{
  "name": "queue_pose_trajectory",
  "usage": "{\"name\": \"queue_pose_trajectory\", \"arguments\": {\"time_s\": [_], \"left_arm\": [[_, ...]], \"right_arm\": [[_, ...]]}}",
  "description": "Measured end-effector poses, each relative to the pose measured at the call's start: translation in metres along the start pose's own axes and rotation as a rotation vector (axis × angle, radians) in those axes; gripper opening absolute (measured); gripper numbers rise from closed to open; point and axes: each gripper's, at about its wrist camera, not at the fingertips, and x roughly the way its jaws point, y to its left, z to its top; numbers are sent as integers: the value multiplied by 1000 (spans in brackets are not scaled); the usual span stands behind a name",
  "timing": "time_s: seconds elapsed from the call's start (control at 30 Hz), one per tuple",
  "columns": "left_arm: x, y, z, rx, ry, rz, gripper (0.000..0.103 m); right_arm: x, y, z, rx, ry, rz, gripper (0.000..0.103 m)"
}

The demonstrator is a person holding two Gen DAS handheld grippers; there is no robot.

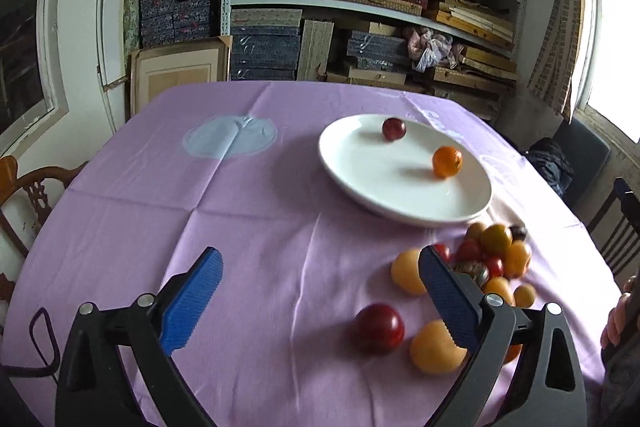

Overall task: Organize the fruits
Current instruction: 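Lower the plum and tangerine onto the white plate and open both tools, then grasp a second dark red plum with the left tool while the right tool grasps a small tan fruit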

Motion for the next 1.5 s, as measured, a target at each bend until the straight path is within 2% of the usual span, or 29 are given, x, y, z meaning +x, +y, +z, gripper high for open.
{"name": "queue_pose_trajectory", "arguments": {"time_s": [0.07, 0.17, 0.3, 0.6, 0.77, 0.87, 0.97, 1.07, 1.33, 1.5], "left_arm": [[-1, 1, -20, 27, -5, 41, 99], [2, 1, -34, 44, 3, 37, 99], [3, -9, -36, 63, -2, -21, 99], [22, -23, -40, 127, 79, -7, 99], [28, -24, -41, 133, 107, -39, 99], [29, -23, -40, 121, 108, -64, 97], [31, -21, -39, 113, 115, -94, 87], [31, -23, -40, 119, 113, -96, 85], [32, -29, -39, 138, 107, -98, 79], [36, -30, -38, 138, 121, -92, 77]], "right_arm": [[1, 6, -15, -17, 67, 9, 99], [10, 13, -33, -42, 135, 17, 99], [13, 27, -42, -101, 132, 12, 99], [22, 40, -50, -138, 185, 3, 99], [26, 36, -45, -116, 201, 3, 99], [27, 34, -44, -110, 205, 5, 99], [28, 35, -44, -112, 208, 6, 99], [29, 33, -44, -110, 218, 16, 99], [50, 38, -50, -113, 366, 93, 99], [57, 46, -55, -140, 402, 100, 99]]}}
